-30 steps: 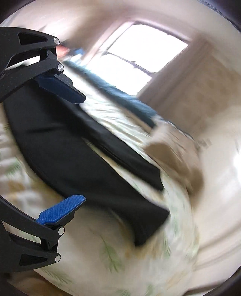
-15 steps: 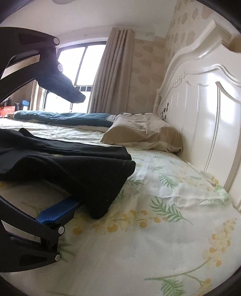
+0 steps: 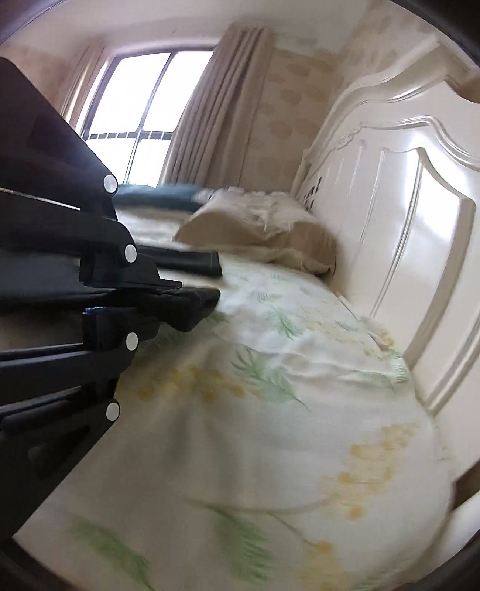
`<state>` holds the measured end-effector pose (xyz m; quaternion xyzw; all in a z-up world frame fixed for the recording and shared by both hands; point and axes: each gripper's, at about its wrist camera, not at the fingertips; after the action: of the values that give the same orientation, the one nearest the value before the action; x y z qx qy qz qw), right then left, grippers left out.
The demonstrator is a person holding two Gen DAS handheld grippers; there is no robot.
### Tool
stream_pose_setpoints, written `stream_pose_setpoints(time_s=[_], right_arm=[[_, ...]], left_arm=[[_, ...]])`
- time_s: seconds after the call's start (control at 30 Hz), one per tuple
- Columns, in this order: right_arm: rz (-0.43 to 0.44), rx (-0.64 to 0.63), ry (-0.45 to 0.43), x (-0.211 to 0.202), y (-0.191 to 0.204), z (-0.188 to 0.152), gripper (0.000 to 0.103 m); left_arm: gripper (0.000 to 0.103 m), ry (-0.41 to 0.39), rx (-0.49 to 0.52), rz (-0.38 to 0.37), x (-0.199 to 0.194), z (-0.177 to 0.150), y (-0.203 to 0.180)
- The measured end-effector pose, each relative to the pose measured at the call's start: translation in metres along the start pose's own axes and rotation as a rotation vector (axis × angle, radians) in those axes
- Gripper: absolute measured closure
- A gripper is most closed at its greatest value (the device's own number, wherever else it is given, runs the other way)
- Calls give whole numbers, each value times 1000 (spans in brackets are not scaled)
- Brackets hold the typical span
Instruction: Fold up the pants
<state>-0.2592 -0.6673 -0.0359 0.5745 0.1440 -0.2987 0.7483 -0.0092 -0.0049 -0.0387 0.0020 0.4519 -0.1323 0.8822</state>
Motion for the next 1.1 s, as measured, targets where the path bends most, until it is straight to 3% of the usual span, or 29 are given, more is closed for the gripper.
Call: stream_pose_setpoints(time_s=[0.1,0.3,0.4,0.5,0.57,0.63,0.67,0.77,0.83,0.9,1.1], right_arm=[[-51,-13,22,9,-13,2,97],[-51,-39,19,11,-20,2,98],[-24,11,26,6,-29,6,97],[-55,38,-11,-8,-33,9,87],[-120,54,-97,-30,-35,15,78],[-157,52,-168,-46,-28,17,54],[-157,37,-181,-49,-22,17,52],[-124,-81,-147,-50,13,8,49],[-96,-167,-107,-42,44,-6,40],[-54,-262,-45,-28,77,-24,38],[25,-487,150,27,155,-95,34]], left_arm=[[2,-4,-1,3,0,-1,-1],[2,5,-3,-16,1,0,0],[2,11,7,-24,1,-1,0],[2,20,20,-40,1,-2,2],[2,38,50,-53,1,-1,2],[2,52,83,-70,0,-1,3],[2,55,103,-72,-1,-1,2],[2,13,193,-8,-13,0,-1],[2,-39,244,-4,-28,4,-1],[2,-76,241,-62,-44,14,10],[2,-77,69,-247,-53,74,91]])
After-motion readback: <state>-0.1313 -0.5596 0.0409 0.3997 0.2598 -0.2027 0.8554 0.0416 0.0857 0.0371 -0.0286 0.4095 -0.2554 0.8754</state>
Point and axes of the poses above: each gripper's, at about its wrist camera, not at the fingertips, and x roughly the way its jaws point, y to its left, z to its top, and after that the axes turned 6 degrees about -z, right-handed
